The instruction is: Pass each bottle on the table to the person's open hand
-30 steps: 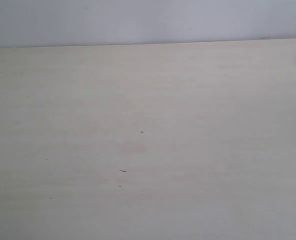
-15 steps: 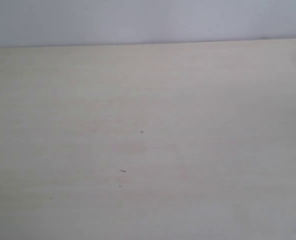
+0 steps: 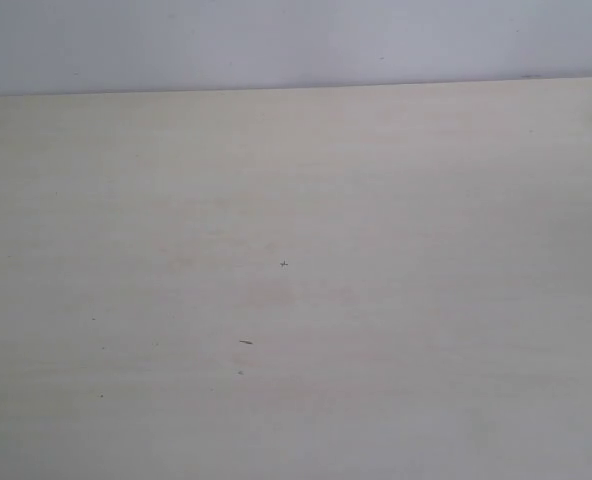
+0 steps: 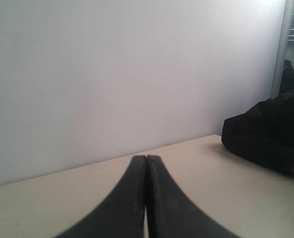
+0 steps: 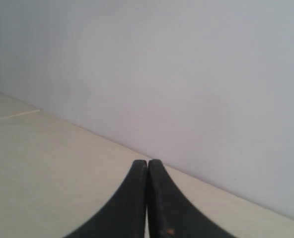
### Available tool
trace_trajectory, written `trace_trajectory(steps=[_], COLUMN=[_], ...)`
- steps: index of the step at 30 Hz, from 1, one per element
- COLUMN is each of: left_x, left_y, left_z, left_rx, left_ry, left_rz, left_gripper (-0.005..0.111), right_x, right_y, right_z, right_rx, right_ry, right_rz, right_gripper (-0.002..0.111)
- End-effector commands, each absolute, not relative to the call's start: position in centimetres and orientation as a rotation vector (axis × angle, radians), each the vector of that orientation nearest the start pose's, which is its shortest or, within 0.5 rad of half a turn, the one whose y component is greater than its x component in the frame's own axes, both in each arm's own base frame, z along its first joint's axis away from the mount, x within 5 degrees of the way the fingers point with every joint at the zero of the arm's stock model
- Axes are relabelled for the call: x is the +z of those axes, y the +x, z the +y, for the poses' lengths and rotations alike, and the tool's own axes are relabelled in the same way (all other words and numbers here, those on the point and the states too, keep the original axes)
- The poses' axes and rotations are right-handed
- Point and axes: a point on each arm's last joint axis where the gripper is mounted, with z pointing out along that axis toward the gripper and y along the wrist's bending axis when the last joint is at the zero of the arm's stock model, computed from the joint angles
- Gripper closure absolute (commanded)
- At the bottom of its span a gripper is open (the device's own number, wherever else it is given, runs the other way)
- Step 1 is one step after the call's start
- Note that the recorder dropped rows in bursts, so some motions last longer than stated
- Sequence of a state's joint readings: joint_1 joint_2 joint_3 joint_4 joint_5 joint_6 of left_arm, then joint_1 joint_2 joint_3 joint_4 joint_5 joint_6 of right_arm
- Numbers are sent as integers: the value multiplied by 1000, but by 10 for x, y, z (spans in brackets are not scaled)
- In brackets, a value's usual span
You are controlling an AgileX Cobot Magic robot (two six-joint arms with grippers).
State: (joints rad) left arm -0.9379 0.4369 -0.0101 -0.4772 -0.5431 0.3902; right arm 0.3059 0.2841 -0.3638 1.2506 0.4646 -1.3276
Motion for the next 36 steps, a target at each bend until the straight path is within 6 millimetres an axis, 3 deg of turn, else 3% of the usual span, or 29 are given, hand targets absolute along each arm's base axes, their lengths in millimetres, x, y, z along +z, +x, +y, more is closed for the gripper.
trace_trajectory(steps=[1,6,13,24,36], left_x=[228,228,228,228,228], left_y=[71,71,71,71,71], left_z=[-60,-60,-60,-60,-60], left_rx=[-625,-625,-625,-625,-625], left_ry=[437,437,437,437,437], left_rz=[1373,1373,1373,1373,1373], left_gripper=[107,107,107,107,107], right_x=[276,247,233,210,213], right_y=[45,47,55,59,56], right_z=[47,37,21,10,6], right_rx=[406,332,309,213,176], right_ry=[-571,-415,-125,-16,5], right_rz=[1479,1512,1537,1542,1486], right_gripper=[108,108,108,108,108])
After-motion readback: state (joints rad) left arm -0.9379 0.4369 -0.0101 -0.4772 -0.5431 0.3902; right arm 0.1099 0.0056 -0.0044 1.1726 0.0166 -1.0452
